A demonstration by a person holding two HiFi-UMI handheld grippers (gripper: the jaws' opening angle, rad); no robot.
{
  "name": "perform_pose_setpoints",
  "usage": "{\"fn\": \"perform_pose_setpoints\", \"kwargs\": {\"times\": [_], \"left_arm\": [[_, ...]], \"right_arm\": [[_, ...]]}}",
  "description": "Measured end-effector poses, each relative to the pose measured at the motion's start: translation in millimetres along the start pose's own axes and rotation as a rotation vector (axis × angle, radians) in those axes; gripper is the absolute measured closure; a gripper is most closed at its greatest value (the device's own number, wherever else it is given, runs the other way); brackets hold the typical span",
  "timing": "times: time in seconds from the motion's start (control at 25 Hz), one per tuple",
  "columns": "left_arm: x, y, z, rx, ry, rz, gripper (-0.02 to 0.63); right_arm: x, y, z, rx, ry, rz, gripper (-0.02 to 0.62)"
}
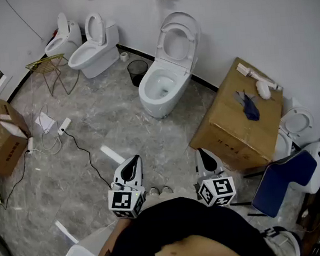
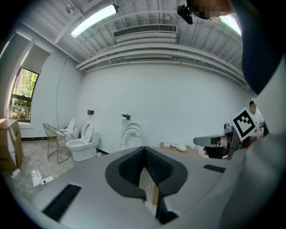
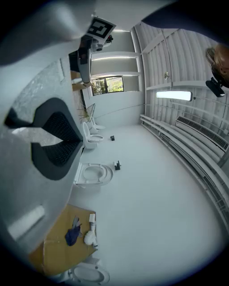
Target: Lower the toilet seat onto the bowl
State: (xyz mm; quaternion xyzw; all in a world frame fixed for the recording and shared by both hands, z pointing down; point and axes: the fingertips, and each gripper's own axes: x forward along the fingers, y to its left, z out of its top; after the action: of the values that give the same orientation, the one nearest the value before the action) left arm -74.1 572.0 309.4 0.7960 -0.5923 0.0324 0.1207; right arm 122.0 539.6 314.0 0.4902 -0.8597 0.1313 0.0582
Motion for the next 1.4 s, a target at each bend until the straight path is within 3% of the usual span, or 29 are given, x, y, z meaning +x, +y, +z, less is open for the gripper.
{"fn": "perform_pose_setpoints", "kwargs": {"times": [0.32, 0.6, 0.76, 0.84, 0.88, 0.92, 1.04, 1.16, 1.2, 1.32, 1.4], "left_arm": [[9.9, -2.4, 5.0, -0.013, -0.017, -0.010, 0.603], [15.2, 0.7, 4.7, 0.083, -0.018, -0.007, 0.603], [17.0, 0.7, 8.2, 0.099, -0.034, -0.016, 0.601], [20.6, 0.3, 8.8, 0.095, -0.038, -0.031, 0.594], [23.2, 0.1, 9.5, 0.089, -0.043, -0.039, 0.506], [25.7, -0.3, 12.2, 0.081, -0.057, -0.043, 0.363], [31.6, -1.5, 34.5, 0.065, -0.146, -0.022, 0.177], [37.8, 5.3, 40.0, 0.064, -0.161, 0.019, 0.091], [40.0, 8.5, 35.8, 0.073, -0.142, 0.021, 0.070], [47.8, 18.3, 13.3, 0.137, -0.052, 0.030, 0.029], [53.3, 20.6, 8.8, 0.132, -0.037, 0.039, 0.029]], "right_arm": [[6.6, -7.2, 4.9, -0.022, -0.009, 0.008, 0.591], [7.7, -8.4, 17.6, -0.080, -0.081, 0.024, 0.591], [10.1, -12.1, 21.6, -0.096, -0.103, 0.035, 0.589], [12.9, -17.7, 20.8, -0.068, -0.105, 0.042, 0.551], [14.3, -21.2, 19.7, -0.052, -0.102, 0.041, 0.525], [16.1, -23.9, 19.1, -0.038, -0.098, 0.044, 0.467], [23.4, -30.0, 22.0, -0.026, -0.090, 0.082, 0.277], [33.4, -41.9, 22.0, -0.092, -0.079, 0.074, 0.085], [36.3, -44.0, 20.9, -0.126, -0.073, 0.074, 0.053], [43.9, -48.2, 20.3, -0.184, -0.059, 0.094, 0.017], [49.8, -55.6, 20.3, -0.179, -0.052, 0.096, 0.017]]}}
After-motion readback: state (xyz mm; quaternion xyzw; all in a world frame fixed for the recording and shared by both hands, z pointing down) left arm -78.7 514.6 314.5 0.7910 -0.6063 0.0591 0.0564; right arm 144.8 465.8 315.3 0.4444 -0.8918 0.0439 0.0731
